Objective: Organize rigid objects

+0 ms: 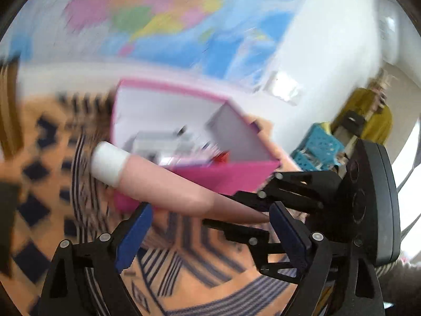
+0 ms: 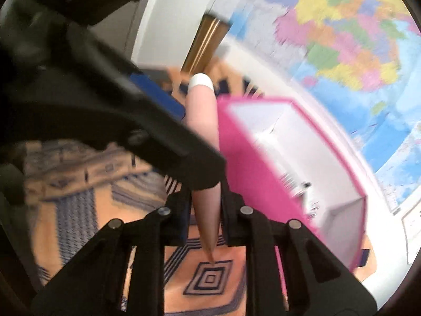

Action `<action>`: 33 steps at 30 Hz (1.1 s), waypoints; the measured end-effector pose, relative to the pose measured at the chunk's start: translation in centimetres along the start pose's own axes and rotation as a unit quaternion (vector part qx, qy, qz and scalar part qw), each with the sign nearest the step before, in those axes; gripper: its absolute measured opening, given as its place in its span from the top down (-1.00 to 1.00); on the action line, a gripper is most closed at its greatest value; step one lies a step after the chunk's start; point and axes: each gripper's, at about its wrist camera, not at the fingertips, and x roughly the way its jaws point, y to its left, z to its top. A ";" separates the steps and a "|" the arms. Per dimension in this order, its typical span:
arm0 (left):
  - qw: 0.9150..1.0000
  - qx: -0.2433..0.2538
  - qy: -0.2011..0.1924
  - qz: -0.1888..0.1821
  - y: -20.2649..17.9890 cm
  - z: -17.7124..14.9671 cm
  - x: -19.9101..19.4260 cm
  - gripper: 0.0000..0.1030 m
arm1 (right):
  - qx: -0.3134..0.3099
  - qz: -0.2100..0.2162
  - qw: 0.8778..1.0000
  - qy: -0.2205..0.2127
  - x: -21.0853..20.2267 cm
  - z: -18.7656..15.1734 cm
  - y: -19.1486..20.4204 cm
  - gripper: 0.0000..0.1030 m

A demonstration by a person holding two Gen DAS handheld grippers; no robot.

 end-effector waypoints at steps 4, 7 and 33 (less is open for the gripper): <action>0.998 0.059 -0.009 0.012 -2.5 4.8 1.0 -0.89 | 0.022 -0.027 0.999 -0.032 -3.0 2.6 -4.0 0.60; 0.998 0.065 0.002 0.018 -2.4 8.4 4.2 -0.89 | 0.039 -0.063 0.997 -0.024 -3.0 3.5 -8.0 0.57; 0.953 0.048 -0.044 0.297 -3.5 3.1 5.9 -1.00 | 0.311 -0.098 0.943 -0.056 -8.2 -3.4 -11.1 -0.84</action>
